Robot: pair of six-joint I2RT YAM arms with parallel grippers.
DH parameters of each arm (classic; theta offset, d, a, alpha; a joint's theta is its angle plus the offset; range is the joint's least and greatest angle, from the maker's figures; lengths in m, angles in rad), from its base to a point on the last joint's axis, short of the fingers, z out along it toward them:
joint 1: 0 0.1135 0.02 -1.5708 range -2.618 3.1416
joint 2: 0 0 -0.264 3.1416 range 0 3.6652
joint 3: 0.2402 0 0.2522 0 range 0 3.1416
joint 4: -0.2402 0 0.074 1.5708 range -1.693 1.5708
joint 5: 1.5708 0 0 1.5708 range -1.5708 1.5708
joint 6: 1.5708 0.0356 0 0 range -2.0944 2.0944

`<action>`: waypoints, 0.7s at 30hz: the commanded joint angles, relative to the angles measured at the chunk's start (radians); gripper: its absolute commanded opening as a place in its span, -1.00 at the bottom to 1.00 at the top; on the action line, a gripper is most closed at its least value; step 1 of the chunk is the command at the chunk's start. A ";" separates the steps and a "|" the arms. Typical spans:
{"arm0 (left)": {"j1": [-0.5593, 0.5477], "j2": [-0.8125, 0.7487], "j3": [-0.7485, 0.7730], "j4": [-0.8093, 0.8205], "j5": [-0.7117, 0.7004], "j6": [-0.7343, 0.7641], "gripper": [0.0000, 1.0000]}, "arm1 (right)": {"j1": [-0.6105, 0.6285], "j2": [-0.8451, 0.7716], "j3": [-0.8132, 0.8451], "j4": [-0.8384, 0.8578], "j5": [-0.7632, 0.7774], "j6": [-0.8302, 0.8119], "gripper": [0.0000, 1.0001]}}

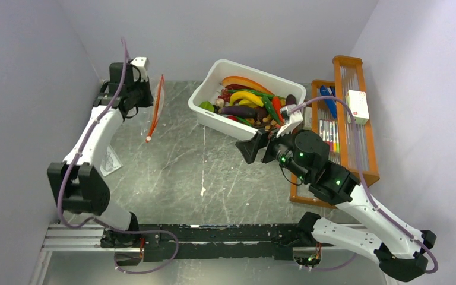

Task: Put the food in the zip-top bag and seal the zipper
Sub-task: Open the zipper of the food storage bag.

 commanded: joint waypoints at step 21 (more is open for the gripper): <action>-0.002 -0.660 -0.393 0.023 0.804 -0.452 -0.86 | 0.007 0.324 0.152 0.109 -0.142 0.258 0.34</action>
